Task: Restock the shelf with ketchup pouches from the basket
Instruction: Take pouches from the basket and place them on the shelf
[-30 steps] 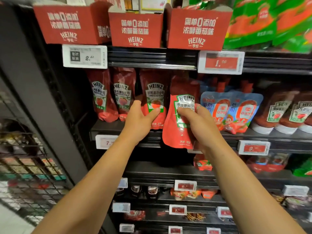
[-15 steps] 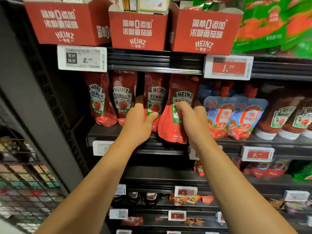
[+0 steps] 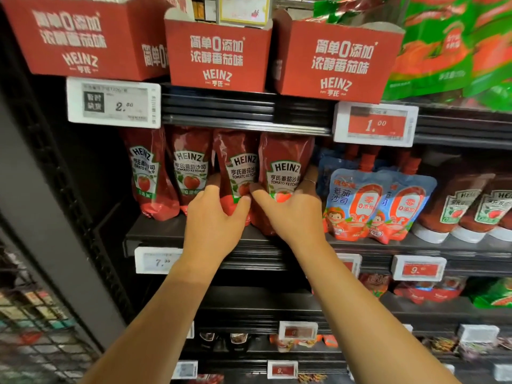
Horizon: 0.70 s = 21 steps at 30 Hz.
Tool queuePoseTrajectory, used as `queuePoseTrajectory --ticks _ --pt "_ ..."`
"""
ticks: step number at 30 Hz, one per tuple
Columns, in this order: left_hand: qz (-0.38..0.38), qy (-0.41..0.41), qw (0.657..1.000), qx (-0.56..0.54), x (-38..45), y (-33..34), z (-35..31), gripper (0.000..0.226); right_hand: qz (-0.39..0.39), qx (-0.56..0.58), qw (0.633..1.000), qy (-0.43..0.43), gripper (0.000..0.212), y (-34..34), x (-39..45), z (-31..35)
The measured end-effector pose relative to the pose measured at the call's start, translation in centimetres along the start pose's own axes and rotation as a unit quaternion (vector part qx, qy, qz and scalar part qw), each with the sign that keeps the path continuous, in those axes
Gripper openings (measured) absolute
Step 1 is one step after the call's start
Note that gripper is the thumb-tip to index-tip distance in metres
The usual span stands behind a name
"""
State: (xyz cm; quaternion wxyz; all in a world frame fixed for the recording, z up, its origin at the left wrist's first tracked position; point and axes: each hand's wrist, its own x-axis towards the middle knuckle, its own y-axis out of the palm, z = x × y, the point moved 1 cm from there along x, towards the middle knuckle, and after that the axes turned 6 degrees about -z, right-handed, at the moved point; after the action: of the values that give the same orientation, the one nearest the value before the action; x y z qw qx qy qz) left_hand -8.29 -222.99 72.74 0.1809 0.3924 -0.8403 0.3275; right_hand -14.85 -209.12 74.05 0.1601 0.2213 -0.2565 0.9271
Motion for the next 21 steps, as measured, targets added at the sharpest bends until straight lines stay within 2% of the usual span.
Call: queuePoseTrajectory --ticks 3,8,13,18,21 --pt "0.007 0.002 1.000 0.019 0.2 -0.6 -0.1 0.040 -0.002 0.007 1.000 -0.003 0.097 0.1 -0.2 -0.5" --pt "0.015 0.066 0.995 0.077 1.1 -1.9 0.1 0.035 -0.039 -0.027 0.998 -0.035 0.100 0.1 -0.6 -0.6" --pt "0.015 0.117 0.983 0.139 0.3 -2.0 0.4 0.035 -0.068 0.022 0.997 -0.019 0.106 0.0 -0.9 -0.1" --pt "0.006 0.121 0.983 0.140 -0.3 -2.1 0.5 0.027 -0.072 0.013 0.997 0.004 0.116 0.3 -0.6 -0.4" --pt "0.004 0.119 0.986 0.118 -0.6 -2.2 0.7 0.025 -0.067 0.003 0.998 -0.001 0.112 0.3 -0.6 -0.4"
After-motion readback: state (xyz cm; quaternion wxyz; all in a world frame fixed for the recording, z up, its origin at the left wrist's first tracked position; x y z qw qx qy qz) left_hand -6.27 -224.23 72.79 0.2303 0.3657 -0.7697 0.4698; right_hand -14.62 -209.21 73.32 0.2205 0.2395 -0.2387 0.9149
